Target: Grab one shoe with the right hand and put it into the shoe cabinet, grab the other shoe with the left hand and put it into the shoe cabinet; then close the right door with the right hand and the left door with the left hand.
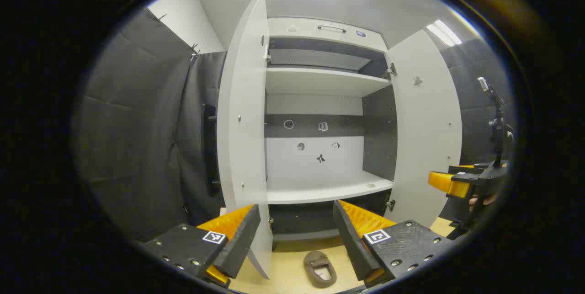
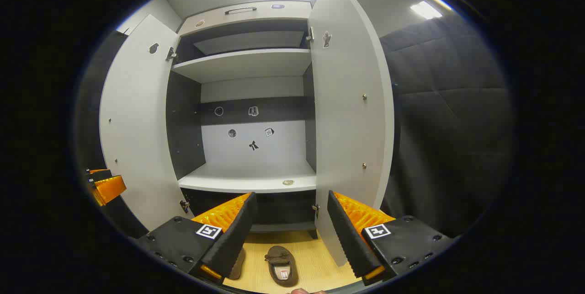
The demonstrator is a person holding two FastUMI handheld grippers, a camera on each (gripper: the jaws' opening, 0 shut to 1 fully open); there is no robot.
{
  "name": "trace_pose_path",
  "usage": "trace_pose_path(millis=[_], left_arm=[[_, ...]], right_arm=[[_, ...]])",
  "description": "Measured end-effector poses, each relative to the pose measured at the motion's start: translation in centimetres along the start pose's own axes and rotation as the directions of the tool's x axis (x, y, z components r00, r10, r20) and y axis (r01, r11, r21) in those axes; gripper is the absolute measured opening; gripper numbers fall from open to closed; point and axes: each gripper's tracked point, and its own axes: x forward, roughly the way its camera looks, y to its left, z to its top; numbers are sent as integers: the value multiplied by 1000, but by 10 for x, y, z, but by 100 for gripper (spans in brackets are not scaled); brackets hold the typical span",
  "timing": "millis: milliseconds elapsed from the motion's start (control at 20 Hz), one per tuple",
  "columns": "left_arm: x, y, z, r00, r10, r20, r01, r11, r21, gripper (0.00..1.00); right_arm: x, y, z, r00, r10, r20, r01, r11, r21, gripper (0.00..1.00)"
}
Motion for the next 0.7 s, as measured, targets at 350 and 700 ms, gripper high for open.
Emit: trace_pose_path(millis=[350, 700], left_arm=[[5, -5, -18, 999, -31, -29, 31, 999, -6, 89], [7, -4, -41, 998, -40, -51, 39, 999, -32, 89]], right_arm=[[6, 10, -6, 999, 9, -32, -9, 1000, -1, 98], [13, 16, -27, 993, 25, -118, -25, 1000, -6, 98]])
